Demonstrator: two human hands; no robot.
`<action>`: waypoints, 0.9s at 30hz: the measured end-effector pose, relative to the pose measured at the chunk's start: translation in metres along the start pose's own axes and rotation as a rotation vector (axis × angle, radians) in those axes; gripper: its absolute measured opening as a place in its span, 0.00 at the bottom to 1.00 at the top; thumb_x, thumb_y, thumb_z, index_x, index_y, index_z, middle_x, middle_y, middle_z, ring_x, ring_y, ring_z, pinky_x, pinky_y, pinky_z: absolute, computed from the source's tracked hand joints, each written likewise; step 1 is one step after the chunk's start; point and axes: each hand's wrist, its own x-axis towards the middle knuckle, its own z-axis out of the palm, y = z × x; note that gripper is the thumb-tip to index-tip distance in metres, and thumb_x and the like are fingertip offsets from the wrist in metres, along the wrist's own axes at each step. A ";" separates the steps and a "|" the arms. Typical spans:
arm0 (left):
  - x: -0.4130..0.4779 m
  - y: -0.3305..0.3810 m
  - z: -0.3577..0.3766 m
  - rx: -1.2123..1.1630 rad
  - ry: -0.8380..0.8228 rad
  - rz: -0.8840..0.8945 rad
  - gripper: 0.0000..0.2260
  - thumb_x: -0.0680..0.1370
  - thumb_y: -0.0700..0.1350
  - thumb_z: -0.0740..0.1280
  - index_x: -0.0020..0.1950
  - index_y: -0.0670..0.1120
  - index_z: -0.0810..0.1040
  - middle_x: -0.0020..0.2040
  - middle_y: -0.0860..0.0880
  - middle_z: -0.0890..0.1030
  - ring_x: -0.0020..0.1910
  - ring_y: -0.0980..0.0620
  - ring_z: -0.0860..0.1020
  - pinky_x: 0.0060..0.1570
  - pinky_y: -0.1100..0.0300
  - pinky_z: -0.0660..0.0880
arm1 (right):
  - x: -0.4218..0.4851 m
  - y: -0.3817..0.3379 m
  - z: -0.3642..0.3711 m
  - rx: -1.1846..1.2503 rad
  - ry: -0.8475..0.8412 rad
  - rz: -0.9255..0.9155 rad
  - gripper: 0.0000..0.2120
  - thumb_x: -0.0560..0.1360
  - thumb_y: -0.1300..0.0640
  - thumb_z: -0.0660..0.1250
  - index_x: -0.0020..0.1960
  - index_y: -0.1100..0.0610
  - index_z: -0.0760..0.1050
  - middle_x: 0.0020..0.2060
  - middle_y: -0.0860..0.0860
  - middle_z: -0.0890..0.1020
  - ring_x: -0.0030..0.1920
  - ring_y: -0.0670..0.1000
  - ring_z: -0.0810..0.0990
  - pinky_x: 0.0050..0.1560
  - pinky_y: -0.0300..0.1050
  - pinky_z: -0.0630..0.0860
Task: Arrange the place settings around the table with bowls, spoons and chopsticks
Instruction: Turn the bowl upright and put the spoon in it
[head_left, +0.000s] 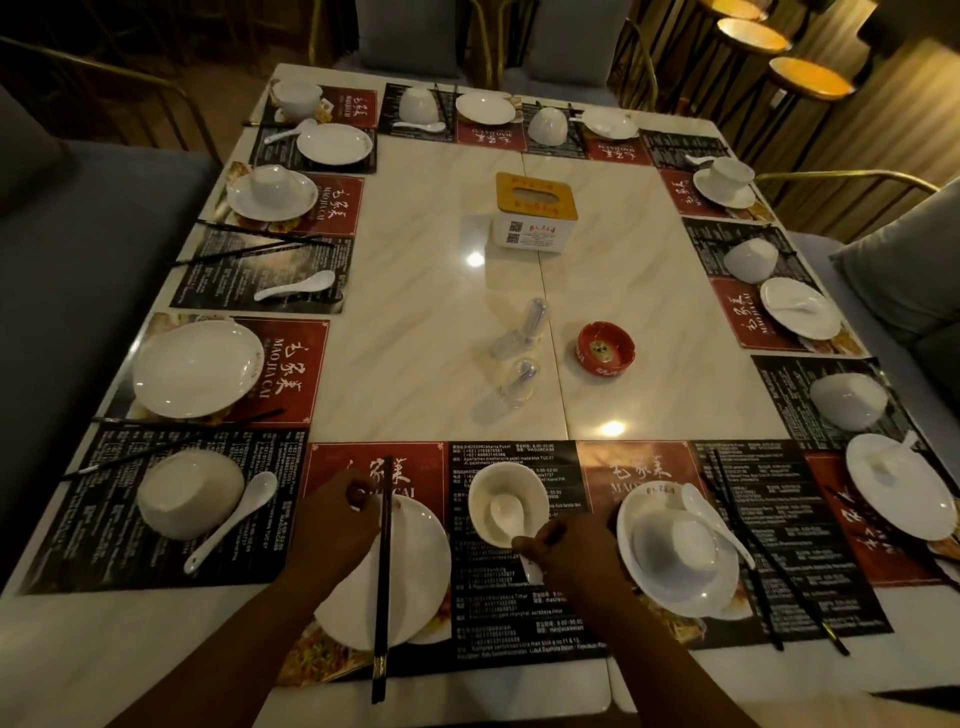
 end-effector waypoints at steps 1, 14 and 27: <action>0.000 -0.001 -0.002 -0.002 0.002 -0.005 0.11 0.77 0.40 0.70 0.46 0.57 0.76 0.45 0.52 0.82 0.40 0.51 0.83 0.37 0.63 0.77 | 0.002 0.001 0.000 -0.002 -0.002 0.010 0.12 0.68 0.48 0.79 0.39 0.55 0.80 0.34 0.48 0.84 0.35 0.44 0.83 0.37 0.35 0.73; 0.001 -0.013 -0.014 -0.009 0.011 -0.075 0.10 0.77 0.39 0.70 0.49 0.54 0.76 0.42 0.51 0.83 0.34 0.54 0.83 0.37 0.59 0.76 | 0.018 0.011 0.002 0.165 0.114 0.062 0.13 0.73 0.45 0.74 0.52 0.52 0.78 0.45 0.48 0.84 0.44 0.45 0.82 0.41 0.40 0.74; 0.003 -0.021 -0.015 -0.010 0.008 -0.092 0.11 0.77 0.39 0.69 0.57 0.51 0.76 0.45 0.50 0.82 0.34 0.54 0.84 0.39 0.56 0.78 | 0.020 0.014 0.014 0.273 0.047 -0.003 0.13 0.76 0.64 0.69 0.58 0.51 0.79 0.43 0.48 0.84 0.43 0.49 0.85 0.37 0.38 0.79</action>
